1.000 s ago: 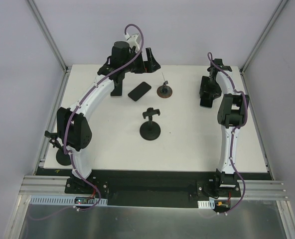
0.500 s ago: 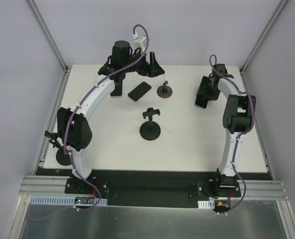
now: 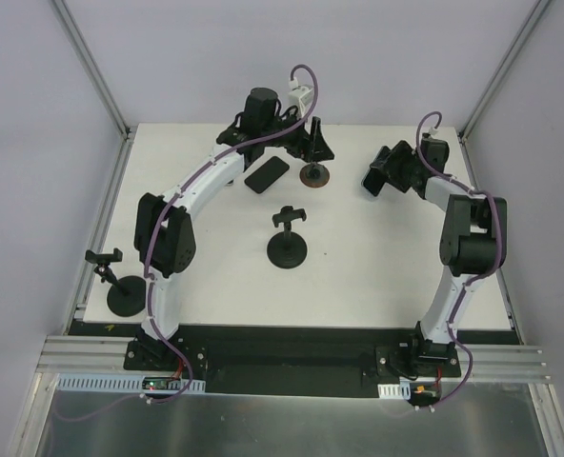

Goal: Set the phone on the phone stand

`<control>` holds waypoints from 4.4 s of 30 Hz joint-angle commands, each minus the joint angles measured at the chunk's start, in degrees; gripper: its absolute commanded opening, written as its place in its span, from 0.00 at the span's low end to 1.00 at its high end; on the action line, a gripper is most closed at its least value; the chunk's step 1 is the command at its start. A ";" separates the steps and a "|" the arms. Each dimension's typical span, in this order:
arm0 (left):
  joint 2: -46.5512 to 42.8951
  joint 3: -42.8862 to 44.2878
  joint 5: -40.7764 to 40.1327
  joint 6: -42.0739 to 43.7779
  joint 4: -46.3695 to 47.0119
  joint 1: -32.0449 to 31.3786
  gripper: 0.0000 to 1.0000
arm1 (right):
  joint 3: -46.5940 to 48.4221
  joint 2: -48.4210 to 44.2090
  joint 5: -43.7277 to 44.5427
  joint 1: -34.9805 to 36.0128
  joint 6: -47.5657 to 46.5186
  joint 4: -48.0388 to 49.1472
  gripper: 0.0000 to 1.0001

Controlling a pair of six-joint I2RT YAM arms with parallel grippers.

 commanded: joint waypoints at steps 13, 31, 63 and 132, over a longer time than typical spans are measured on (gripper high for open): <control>6.43 7.20 3.87 4.66 1.15 -2.38 0.81 | -13.32 -17.62 -5.87 7.05 23.08 33.66 0.01; 7.13 8.00 0.80 6.68 -1.31 -2.03 0.52 | -14.46 -23.07 4.33 16.02 19.39 32.34 0.01; -4.71 -2.62 7.99 -7.98 11.13 2.62 0.00 | -5.59 -26.85 -18.12 10.92 -1.59 16.96 0.90; -5.52 -16.44 22.59 -44.91 59.95 9.92 0.30 | 1.98 -10.06 -58.60 18.22 9.10 43.85 0.01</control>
